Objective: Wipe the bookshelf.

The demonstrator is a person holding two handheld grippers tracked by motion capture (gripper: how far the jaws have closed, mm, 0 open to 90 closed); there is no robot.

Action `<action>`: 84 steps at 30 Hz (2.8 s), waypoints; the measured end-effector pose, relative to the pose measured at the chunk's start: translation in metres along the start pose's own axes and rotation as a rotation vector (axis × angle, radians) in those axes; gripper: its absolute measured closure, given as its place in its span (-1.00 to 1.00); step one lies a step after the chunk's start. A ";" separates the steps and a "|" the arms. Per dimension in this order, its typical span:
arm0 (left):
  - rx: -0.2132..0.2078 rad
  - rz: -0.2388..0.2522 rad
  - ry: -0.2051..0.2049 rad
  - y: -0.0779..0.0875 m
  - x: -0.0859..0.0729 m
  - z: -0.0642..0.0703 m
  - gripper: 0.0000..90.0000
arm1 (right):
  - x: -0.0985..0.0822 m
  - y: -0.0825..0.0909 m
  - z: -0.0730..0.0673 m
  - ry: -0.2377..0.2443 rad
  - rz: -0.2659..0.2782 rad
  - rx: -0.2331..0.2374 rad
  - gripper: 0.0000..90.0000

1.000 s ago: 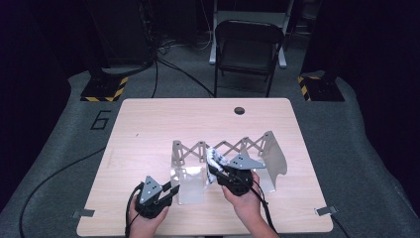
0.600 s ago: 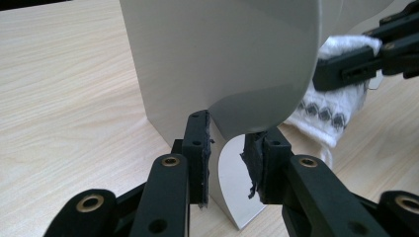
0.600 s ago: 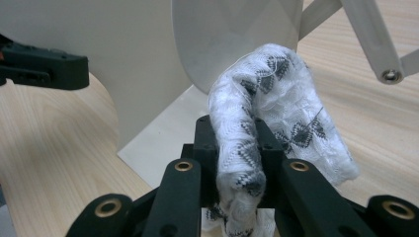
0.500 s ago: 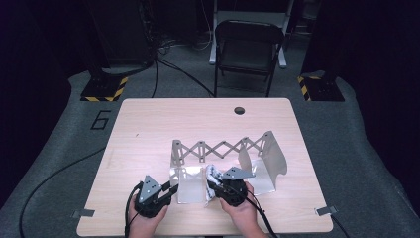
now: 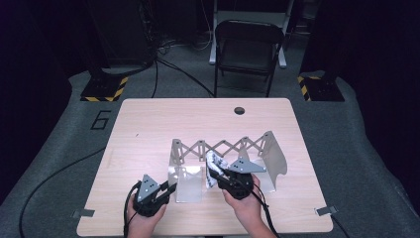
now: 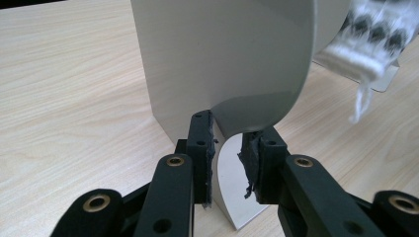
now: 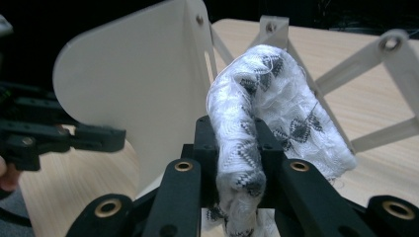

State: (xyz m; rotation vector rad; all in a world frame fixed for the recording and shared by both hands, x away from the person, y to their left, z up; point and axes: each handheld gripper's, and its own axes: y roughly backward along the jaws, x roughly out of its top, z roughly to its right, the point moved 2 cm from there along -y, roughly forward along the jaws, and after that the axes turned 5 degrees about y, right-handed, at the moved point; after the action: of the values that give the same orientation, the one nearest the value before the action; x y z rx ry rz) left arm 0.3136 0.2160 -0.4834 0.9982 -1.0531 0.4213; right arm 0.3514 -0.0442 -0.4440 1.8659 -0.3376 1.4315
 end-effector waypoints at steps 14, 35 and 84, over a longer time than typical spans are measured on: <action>0.013 0.004 0.007 -0.001 0.001 -0.005 0.68 | -0.052 -0.023 -0.018 0.001 -0.154 0.044 0.72; 0.061 0.044 0.052 0.004 0.005 -0.021 0.58 | -0.045 -0.034 -0.048 0.082 -0.165 0.083 0.71; 0.007 -0.030 0.037 0.018 -0.019 0.016 0.04 | -0.090 -0.012 -0.027 0.096 -0.273 0.039 0.71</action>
State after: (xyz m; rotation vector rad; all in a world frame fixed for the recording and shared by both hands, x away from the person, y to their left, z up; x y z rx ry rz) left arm 0.2834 0.2152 -0.4887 1.0078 -1.0031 0.4171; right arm 0.3082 -0.0378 -0.5283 1.7879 -0.0061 1.3412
